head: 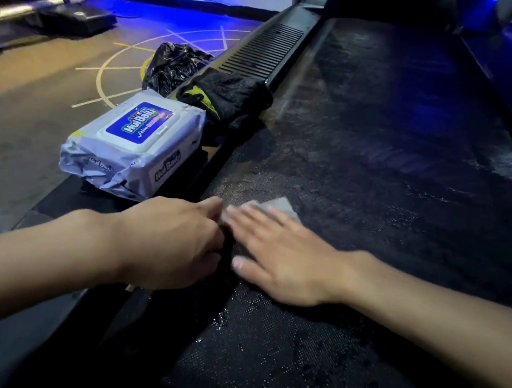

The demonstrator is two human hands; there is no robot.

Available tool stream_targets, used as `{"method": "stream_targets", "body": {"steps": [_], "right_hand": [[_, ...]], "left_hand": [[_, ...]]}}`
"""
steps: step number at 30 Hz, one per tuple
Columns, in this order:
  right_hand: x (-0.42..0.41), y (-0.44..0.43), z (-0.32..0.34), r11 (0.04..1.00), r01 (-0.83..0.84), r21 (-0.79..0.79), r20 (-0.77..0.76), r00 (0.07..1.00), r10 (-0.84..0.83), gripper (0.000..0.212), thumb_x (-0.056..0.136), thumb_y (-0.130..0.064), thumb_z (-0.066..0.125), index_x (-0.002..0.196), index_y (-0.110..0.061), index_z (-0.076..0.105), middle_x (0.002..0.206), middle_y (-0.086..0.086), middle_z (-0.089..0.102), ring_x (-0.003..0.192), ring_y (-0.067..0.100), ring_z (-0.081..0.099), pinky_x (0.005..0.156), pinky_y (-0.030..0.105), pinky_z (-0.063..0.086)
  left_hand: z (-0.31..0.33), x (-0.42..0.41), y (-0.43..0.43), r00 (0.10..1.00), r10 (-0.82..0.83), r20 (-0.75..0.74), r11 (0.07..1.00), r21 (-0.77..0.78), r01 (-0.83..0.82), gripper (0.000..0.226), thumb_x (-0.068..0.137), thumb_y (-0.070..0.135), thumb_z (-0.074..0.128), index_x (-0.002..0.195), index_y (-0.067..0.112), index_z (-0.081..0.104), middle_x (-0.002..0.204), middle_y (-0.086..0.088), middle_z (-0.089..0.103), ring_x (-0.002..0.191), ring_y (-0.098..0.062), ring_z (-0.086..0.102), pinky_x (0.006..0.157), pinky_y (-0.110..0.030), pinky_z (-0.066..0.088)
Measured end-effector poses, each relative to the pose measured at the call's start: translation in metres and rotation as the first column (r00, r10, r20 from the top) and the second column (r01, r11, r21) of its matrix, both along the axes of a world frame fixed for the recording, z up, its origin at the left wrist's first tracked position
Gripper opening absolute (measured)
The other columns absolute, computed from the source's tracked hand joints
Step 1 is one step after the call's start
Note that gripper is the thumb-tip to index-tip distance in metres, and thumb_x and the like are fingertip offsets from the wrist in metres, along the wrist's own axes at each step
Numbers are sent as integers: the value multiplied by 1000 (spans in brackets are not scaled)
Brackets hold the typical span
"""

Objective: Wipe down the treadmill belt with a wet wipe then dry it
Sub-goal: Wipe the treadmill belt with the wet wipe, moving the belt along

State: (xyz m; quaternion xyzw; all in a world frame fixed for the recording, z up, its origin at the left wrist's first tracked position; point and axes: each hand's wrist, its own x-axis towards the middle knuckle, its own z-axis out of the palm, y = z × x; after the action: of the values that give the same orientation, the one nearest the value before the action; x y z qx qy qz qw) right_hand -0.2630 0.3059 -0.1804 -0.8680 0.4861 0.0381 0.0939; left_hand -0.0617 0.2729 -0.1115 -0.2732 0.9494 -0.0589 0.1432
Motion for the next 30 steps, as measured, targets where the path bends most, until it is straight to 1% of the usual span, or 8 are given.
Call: {"method": "stream_targets", "body": {"steps": [7,11,14,16,19,23,27,30], "right_hand": [[-12,7,6,999,46,-17,1,999,-46,71,102,-56,12,159,-21,-11,167,-1,-9,151,12,-17,122,36,-13],[-18,29,6,998,-45,43,1,999,45,67,105,-52,17,159,-21,-6,166,-3,-11,150,9,-18,122,33,-14],[-34,9,7,993,114,9,-10,993,-114,68,104,-54,16,158,-24,-13,166,-4,-12,151,9,-18,123,40,-8],[-29,20,3,998,62,3,-38,997,-62,71,103,-56,15,159,-21,-11,166,-2,-13,151,11,-20,123,40,-11],[-28,43,2,999,-39,34,-18,999,40,68,104,-54,16,160,-19,-2,166,-3,-12,150,10,-20,123,36,-11],[-43,17,8,992,128,3,-21,992,-128,68,104,-54,15,159,-24,-11,167,-4,-10,151,9,-17,123,39,-10],[-36,50,3,1000,-18,20,-22,1000,19,68,104,-55,15,160,-22,-3,166,-3,-12,151,11,-20,122,35,-13],[-52,30,7,997,69,26,-18,997,-69,66,104,-53,15,159,-25,-9,167,-5,-10,151,9,-16,123,39,-9]], "left_hand": [[-3,-12,4,999,-29,27,999,-45,31,25,97,41,32,105,27,50,118,4,46,92,-23,63,78,-40,53],[-13,-13,-4,999,-34,-28,999,-43,33,30,94,40,31,108,26,54,108,5,48,98,-19,61,79,-36,52],[-14,-16,-10,979,-151,-134,988,-4,152,49,84,41,18,89,19,61,99,1,52,91,-18,57,86,-33,48],[-17,-18,-11,965,-204,-163,977,31,211,49,79,37,17,80,14,61,91,-2,58,86,-19,58,86,-33,49],[-21,-20,-8,961,-188,-201,981,14,194,36,78,34,20,86,16,50,86,-2,58,81,-22,60,77,-32,50],[-21,-20,-6,971,-121,-206,992,14,127,15,83,33,23,91,21,25,94,-2,53,88,-29,60,77,-43,51],[-24,-23,-6,977,-118,-175,992,13,123,11,89,31,29,92,23,22,93,0,52,88,-27,61,75,-43,51],[-22,-26,-2,990,-102,-96,995,-33,99,13,92,29,33,93,23,22,96,1,51,92,-26,60,77,-41,51]]}}
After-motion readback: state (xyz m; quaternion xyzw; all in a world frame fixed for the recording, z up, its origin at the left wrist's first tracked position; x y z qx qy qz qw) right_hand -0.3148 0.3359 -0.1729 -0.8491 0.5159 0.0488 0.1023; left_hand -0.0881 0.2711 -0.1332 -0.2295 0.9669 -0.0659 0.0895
